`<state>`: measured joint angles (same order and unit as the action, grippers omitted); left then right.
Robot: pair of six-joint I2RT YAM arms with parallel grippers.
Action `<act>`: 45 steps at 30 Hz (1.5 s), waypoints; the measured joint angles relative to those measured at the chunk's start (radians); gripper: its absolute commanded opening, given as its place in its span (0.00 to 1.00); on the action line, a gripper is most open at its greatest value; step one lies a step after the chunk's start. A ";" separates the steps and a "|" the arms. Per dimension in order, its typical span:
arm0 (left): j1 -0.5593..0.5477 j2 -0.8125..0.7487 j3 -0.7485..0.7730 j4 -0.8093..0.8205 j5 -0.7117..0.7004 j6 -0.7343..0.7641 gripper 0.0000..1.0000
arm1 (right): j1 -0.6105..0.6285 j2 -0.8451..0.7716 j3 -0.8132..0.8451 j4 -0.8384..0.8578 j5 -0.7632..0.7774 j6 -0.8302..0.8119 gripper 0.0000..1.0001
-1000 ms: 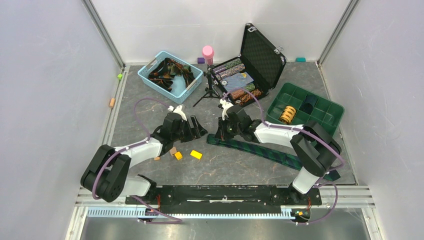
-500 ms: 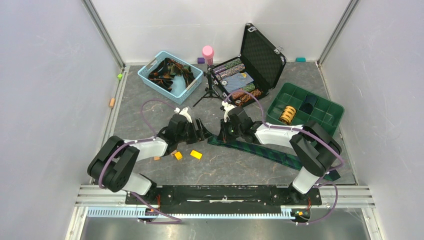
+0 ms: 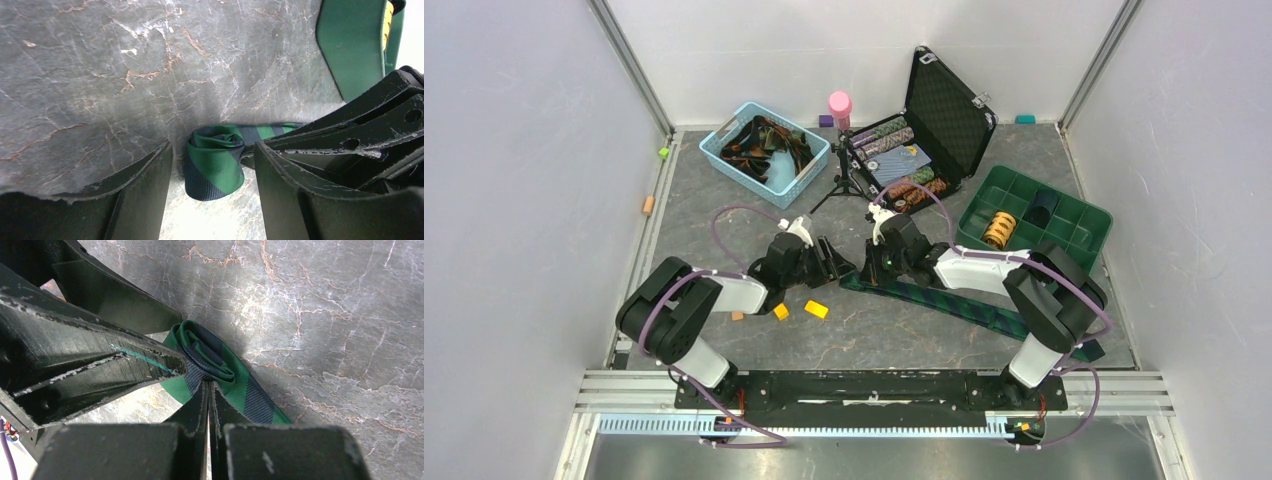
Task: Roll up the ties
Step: Roll the tie at the center of the board.
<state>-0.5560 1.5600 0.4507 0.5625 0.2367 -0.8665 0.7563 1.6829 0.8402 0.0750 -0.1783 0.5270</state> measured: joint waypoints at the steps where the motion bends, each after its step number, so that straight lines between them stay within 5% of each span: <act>1: -0.003 0.005 -0.001 0.009 0.002 -0.004 0.66 | 0.000 0.000 0.000 0.000 0.000 0.000 0.00; 22: -0.013 0.070 -0.030 0.140 0.054 -0.013 0.57 | -0.002 0.000 0.000 0.000 0.000 0.000 0.00; 34: -0.013 0.095 -0.038 0.175 0.059 -0.013 0.42 | -0.005 0.000 -0.001 -0.002 -0.001 0.000 0.00; 45: -0.021 0.027 -0.012 0.006 0.047 0.026 0.40 | -0.005 -0.011 -0.011 -0.004 -0.008 -0.005 0.00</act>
<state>-0.5766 1.5871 0.4389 0.5686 0.2836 -0.8406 0.7517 1.6722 0.8295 0.0708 -0.1867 0.5224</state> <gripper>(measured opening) 0.406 0.006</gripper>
